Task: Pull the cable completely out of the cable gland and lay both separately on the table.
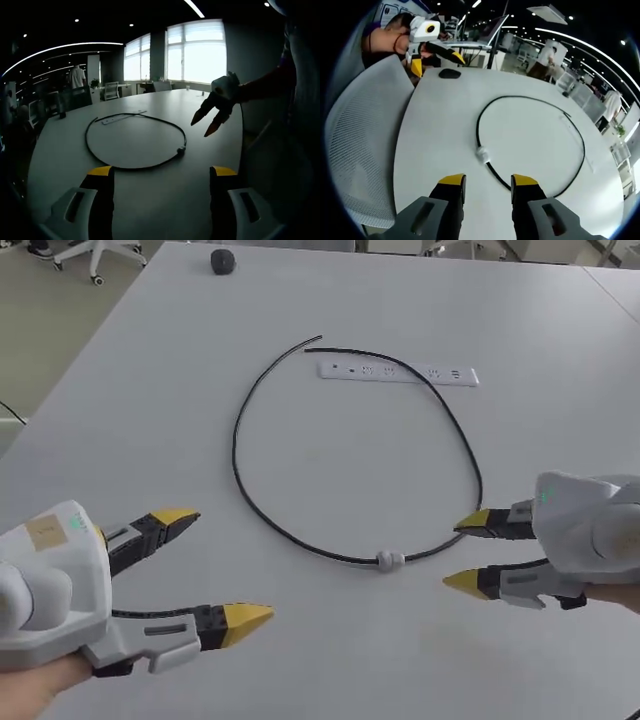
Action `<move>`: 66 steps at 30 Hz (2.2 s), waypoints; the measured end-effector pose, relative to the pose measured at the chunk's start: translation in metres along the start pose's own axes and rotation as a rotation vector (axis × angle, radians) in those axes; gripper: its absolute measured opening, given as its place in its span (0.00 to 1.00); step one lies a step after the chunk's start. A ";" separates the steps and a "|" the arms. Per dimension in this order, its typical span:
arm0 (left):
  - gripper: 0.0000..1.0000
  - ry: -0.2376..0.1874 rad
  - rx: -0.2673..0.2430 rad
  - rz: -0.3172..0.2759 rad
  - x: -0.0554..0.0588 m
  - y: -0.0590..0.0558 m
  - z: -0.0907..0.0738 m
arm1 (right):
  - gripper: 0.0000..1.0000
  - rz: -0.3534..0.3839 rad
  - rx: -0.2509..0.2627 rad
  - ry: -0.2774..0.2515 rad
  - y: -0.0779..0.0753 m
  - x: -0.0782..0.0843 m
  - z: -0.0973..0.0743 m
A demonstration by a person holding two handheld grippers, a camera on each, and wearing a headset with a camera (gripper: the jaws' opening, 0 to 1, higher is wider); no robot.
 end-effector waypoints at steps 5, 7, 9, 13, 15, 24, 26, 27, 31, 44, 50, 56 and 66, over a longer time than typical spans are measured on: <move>0.79 0.000 0.001 -0.005 0.002 0.001 0.001 | 0.28 -0.020 -0.035 0.032 0.001 -0.005 0.013; 0.78 -0.002 0.000 -0.004 0.002 0.001 0.002 | 0.27 -0.025 -0.047 0.043 0.000 -0.007 0.018; 0.78 0.000 0.004 -0.006 0.003 0.001 0.002 | 0.26 -0.038 -0.060 0.053 -0.001 -0.011 0.024; 0.78 0.004 0.001 -0.004 0.005 0.001 0.003 | 0.24 -0.051 -0.088 0.075 -0.005 -0.016 0.036; 0.78 0.003 0.001 -0.006 0.005 0.002 0.002 | 0.22 -0.057 -0.100 0.090 -0.007 -0.018 0.040; 0.78 0.000 -0.005 -0.004 0.006 0.005 0.003 | 0.20 -0.077 -0.145 0.127 -0.009 -0.019 0.054; 0.78 0.001 -0.004 -0.006 0.006 0.005 0.003 | 0.20 -0.088 -0.153 0.136 -0.008 -0.018 0.057; 0.78 0.001 -0.005 -0.007 0.007 0.005 0.004 | 0.20 -0.086 -0.159 0.142 -0.008 -0.018 0.059; 0.78 0.003 -0.001 -0.006 0.008 0.004 0.004 | 0.18 -0.092 -0.173 0.157 -0.007 -0.017 0.064; 0.78 0.006 0.002 -0.002 0.008 0.004 0.006 | 0.13 -0.123 -0.204 0.198 -0.010 -0.017 0.072; 0.78 0.009 0.006 -0.002 0.009 0.004 0.008 | 0.11 -0.133 -0.216 0.197 -0.012 -0.020 0.075; 0.77 0.011 0.009 -0.003 0.008 0.004 0.009 | 0.10 -0.132 -0.222 0.202 -0.014 -0.018 0.077; 0.77 0.016 0.017 0.003 0.007 0.004 0.011 | 0.09 -0.137 -0.225 0.197 -0.014 -0.018 0.078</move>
Point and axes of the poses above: the centre of the closed fingertips' face, and the gripper's own axes: z roughly forward along the fingers, y roughly to its left, x roughly out of its underside, the point moved 10 cm from there along -z, roughly backward along the fingers, and after that the axes turned 14 degrees about z, right-handed, at the moved point
